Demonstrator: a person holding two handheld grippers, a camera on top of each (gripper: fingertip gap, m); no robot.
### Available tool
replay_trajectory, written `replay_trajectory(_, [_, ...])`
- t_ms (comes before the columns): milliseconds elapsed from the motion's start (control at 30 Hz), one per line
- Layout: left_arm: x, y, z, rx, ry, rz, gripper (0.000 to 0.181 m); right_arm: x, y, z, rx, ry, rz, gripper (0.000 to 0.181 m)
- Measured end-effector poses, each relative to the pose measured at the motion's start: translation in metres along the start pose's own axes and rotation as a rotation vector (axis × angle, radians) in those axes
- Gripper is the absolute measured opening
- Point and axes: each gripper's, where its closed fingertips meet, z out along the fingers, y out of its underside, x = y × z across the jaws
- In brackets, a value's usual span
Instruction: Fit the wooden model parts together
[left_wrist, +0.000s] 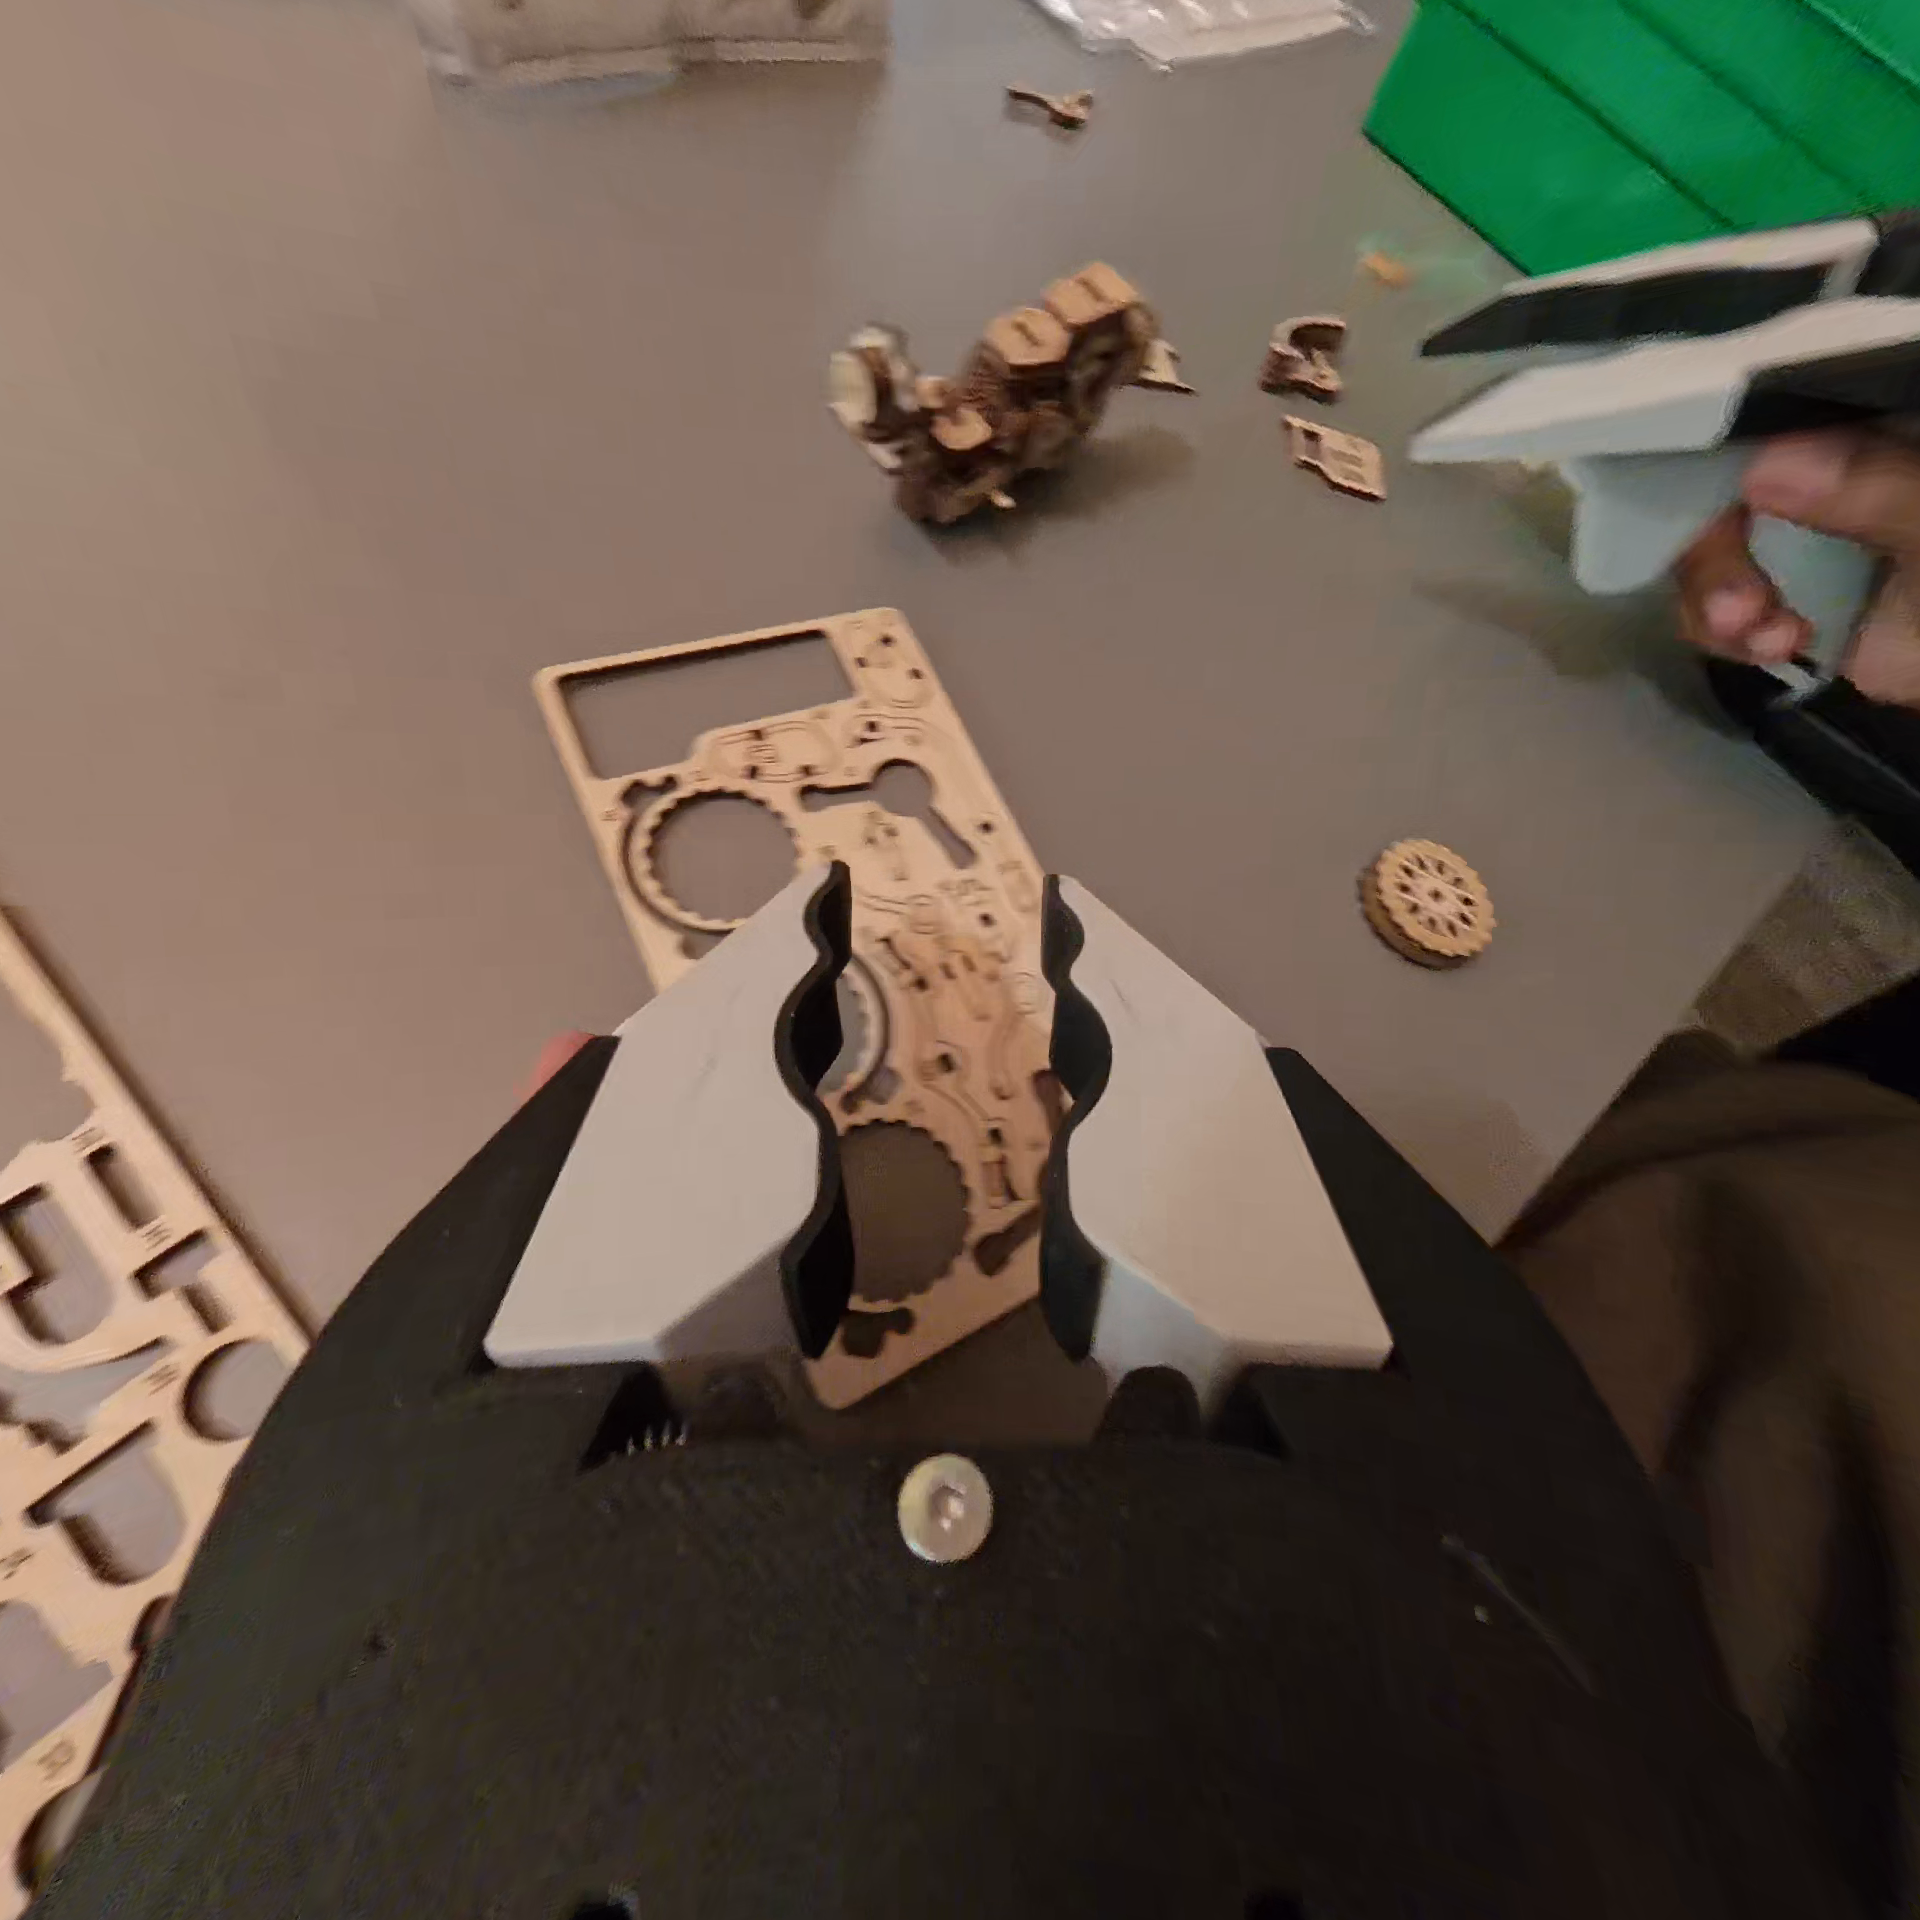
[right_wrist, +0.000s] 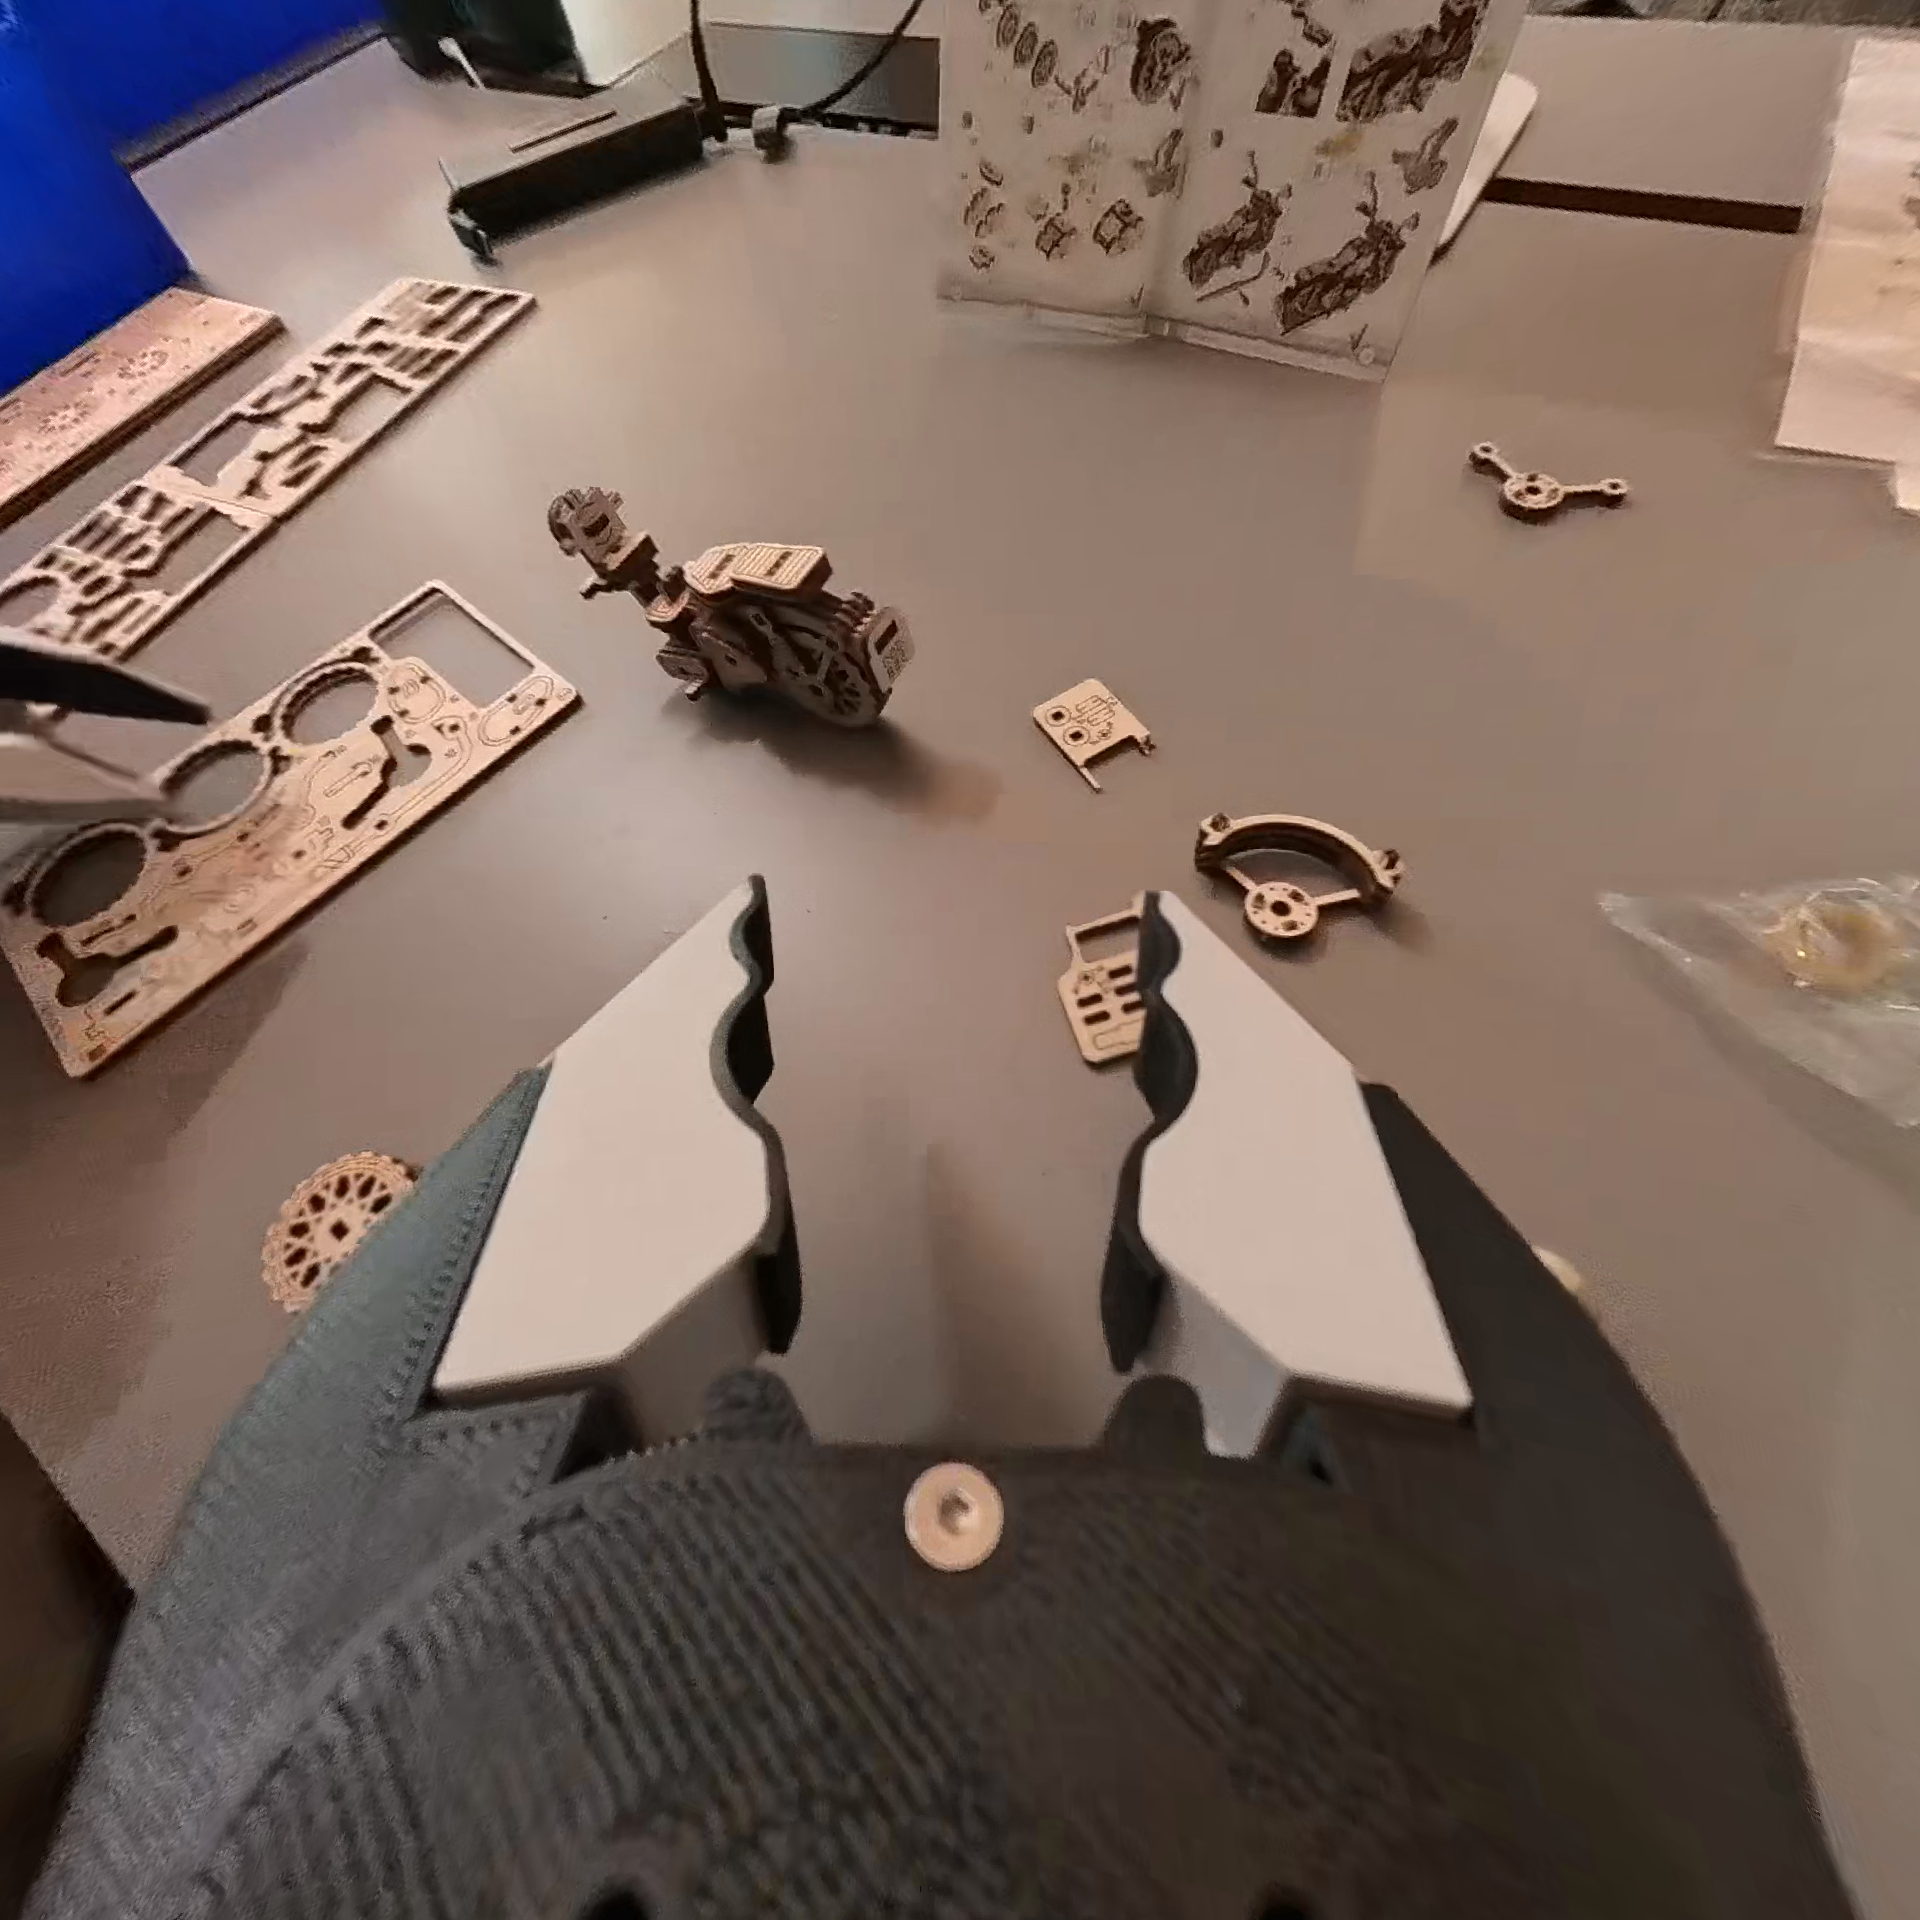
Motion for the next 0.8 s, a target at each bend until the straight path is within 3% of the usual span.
replay_trajectory(33, [0.009,0.001,0.000,-0.008,0.013,0.032,0.036,0.002,0.001,0.001,-0.008,0.022,-0.007,0.070])
replay_trajectory(200, [0.030,0.017,0.005,-0.099,-0.006,0.161,0.039,0.011,0.010,0.007,-0.067,0.102,-0.032,0.071])
replay_trajectory(333, [0.032,0.027,0.010,-0.146,0.021,0.100,0.036,0.017,0.017,0.011,-0.118,0.098,0.031,0.074])
replay_trajectory(600, [0.006,0.024,0.016,-0.144,-0.057,0.050,0.020,0.028,0.028,0.017,-0.187,0.103,0.147,0.063])
replay_trajectory(800, [-0.040,0.006,0.022,-0.108,-0.196,-0.035,0.025,0.014,0.032,0.019,-0.216,0.075,0.038,0.042])
